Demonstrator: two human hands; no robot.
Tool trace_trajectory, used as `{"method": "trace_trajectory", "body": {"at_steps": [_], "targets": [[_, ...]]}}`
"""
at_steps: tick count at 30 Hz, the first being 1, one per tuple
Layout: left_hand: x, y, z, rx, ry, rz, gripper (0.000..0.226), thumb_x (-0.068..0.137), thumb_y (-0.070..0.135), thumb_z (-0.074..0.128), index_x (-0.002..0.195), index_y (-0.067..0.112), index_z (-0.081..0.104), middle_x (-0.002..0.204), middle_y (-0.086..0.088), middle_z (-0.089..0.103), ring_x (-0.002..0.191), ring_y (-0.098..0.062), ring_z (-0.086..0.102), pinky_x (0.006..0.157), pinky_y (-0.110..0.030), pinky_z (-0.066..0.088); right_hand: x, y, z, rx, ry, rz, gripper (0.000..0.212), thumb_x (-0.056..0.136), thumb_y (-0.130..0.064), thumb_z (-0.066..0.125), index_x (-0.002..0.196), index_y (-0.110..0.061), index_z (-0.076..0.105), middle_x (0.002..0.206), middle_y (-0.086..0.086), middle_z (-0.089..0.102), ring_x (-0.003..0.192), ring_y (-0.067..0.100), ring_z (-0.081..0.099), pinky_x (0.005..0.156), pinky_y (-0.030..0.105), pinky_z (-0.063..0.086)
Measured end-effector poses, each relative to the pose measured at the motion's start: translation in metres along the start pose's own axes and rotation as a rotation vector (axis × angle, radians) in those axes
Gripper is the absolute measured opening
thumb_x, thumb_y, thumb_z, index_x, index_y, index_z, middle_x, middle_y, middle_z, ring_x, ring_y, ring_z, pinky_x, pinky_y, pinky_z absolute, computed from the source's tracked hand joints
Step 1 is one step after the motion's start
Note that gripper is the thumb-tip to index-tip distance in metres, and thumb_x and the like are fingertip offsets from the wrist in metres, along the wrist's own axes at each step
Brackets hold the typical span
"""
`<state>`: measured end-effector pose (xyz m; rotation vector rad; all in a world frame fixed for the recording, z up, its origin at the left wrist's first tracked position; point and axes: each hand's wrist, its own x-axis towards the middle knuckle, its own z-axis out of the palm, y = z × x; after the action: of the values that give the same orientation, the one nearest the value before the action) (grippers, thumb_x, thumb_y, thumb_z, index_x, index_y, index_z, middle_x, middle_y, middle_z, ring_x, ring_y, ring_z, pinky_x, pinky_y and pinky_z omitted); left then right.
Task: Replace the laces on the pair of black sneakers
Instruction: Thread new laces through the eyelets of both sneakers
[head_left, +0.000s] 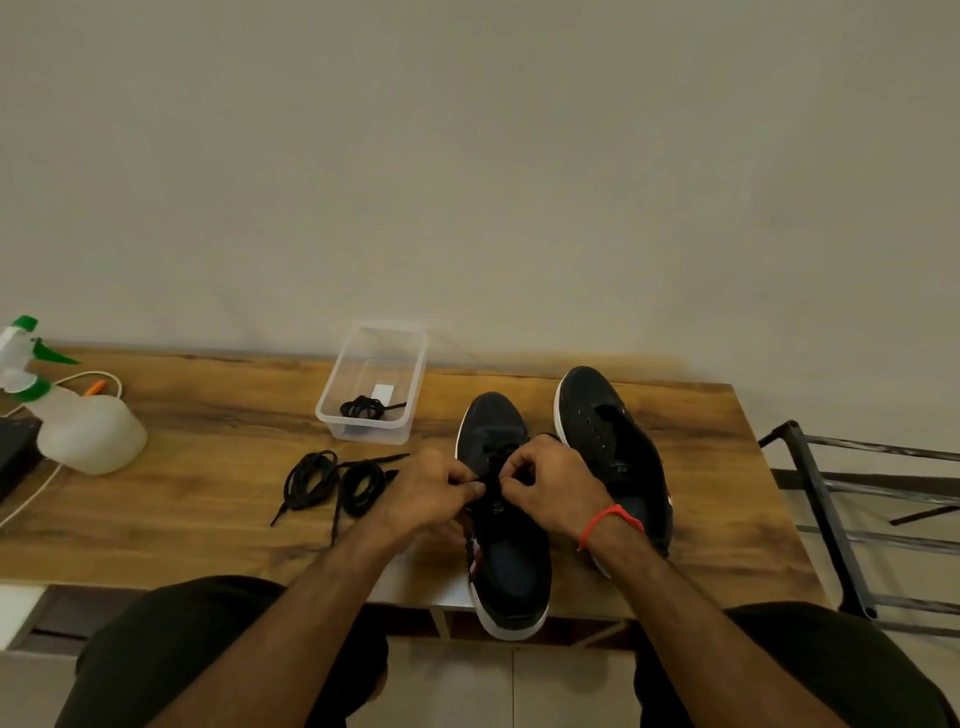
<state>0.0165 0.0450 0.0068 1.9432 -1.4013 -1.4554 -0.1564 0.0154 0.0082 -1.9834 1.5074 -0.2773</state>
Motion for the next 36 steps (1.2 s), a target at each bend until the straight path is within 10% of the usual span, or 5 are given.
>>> {"method": "trace_trajectory", "body": {"at_steps": [7,22,29,33,36], "targets": [[0.003,-0.003,-0.002,-0.117,-0.038,-0.049,0.015,0.101,0.012,0.060,0.111,0.010,0.072,0.099,-0.010,0.074,0.079,-0.017,0.076,0.065,-0.031,0.063,0.002,0.000,0.009,-0.047,-0.025,-0.004,0.013,0.091,-0.033,0.068,0.081,-0.038,0.061,0.115,-0.009,0.051,0.113,0.012,0.048,0.096,0.037,0.050],[-0.001,-0.002,-0.011,-0.165,-0.076,-0.052,0.013,0.100,0.017,0.061,0.108,0.014,0.071,0.105,-0.007,0.073,0.085,-0.018,0.077,0.072,-0.039,0.064,0.006,0.004,0.020,0.025,0.021,0.000,0.009,0.087,-0.034,0.073,0.083,-0.038,0.066,0.113,-0.008,0.055,0.114,0.016,0.051,0.097,0.041,0.051],[-0.009,0.005,-0.027,-0.072,0.115,-0.029,0.010,0.101,0.026,0.060,0.100,0.019,0.067,0.105,-0.004,0.071,0.091,-0.018,0.072,0.066,-0.033,0.061,-0.001,0.001,0.011,-0.105,-0.097,-0.088,0.038,0.090,-0.035,0.062,0.126,-0.041,0.050,0.118,-0.005,0.044,0.119,0.023,0.040,0.104,0.045,0.040],[-0.007,0.015,-0.047,-0.849,0.245,0.084,0.023,0.109,0.021,0.042,0.104,0.008,0.059,0.094,-0.009,0.076,0.088,-0.024,0.075,0.086,-0.043,0.060,-0.004,-0.001,0.009,-0.223,-0.086,-0.094,0.032,0.093,-0.045,0.052,0.124,-0.041,0.052,0.123,-0.001,0.042,0.121,0.025,0.037,0.106,0.045,0.037],[-0.008,0.016,-0.070,-1.444,0.334,0.224,0.024,0.110,0.025,0.037,0.092,0.014,0.050,0.060,0.006,0.048,0.050,-0.007,0.046,0.056,-0.022,0.051,-0.004,-0.004,0.009,-0.232,-0.055,-0.101,0.028,0.094,-0.051,0.045,0.118,-0.039,0.055,0.119,-0.002,0.044,0.116,0.024,0.039,0.103,0.043,0.038]]}}
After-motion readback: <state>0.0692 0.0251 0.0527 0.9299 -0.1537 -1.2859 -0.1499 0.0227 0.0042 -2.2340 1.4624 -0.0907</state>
